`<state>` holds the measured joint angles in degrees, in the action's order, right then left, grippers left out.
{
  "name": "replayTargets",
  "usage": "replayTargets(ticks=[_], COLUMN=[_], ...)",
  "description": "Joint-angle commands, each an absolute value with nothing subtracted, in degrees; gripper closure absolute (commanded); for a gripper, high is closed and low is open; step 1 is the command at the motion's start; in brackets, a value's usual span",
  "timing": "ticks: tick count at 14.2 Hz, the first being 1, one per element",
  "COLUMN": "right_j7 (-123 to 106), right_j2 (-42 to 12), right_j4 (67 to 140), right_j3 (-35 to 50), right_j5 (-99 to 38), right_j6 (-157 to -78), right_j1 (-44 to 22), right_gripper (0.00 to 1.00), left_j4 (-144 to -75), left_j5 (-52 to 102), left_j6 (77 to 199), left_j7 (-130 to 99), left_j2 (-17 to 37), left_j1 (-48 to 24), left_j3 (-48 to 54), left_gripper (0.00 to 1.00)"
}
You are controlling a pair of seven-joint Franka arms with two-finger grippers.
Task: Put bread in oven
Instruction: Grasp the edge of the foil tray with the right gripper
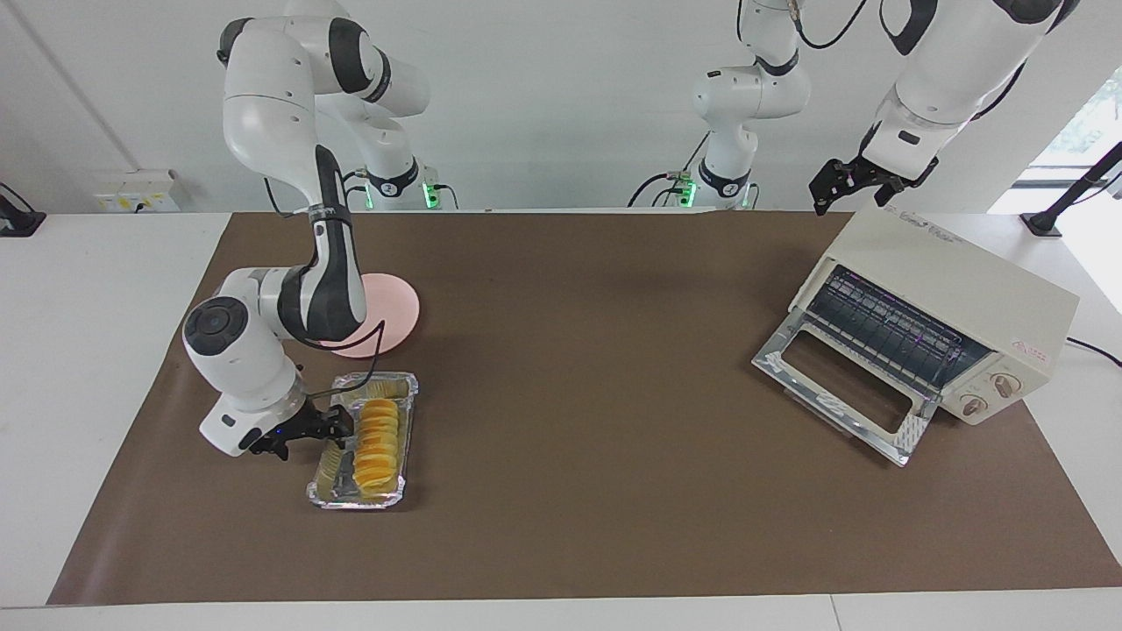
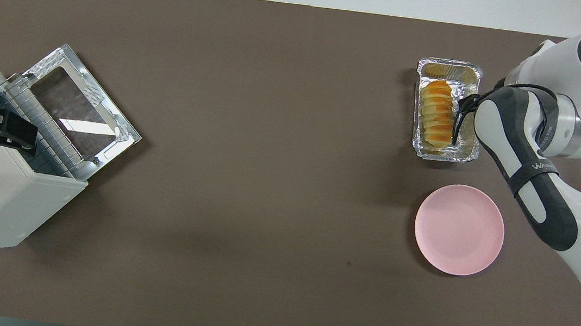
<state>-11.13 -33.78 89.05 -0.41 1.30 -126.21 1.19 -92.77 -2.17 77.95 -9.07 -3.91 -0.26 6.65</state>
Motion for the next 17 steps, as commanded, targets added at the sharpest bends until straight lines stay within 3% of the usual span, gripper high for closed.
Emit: replayTargets(ticks=[1,9,13,17], right_j7=[-7.1,-3.0,-2.9,3.8], right_j2=[-31.8,-31.8,-32.4,-32.2], right_j4=[92.3,91.2,81.1,73.3], right_j3=[0.1,1.1,1.6,2.1], right_j5=[1.1,1.1,1.0,-1.8], right_j6=[-128.1,-127.2,-113.5,-103.9], right_j1=[1.4,1.0,0.4,-4.5], right_gripper=[1.0,1.0,1.0,1.0], left_j4=[-94.4,-94.4,-94.3,-94.4], left_j5=[-1.5,-1.5,-1.5,-1.5], left_j6=[78.7,78.7,78.7,78.7], left_j7=[-8.8,-8.8,-8.8,-8.8], left_j2=[-5.4,-5.4,-5.4,-5.4], left_j1=[0.4,0.4,0.4,0.4], left_j3=[6.9,6.9,6.9,6.9], left_gripper=[0.0,0.0,0.0,0.0])
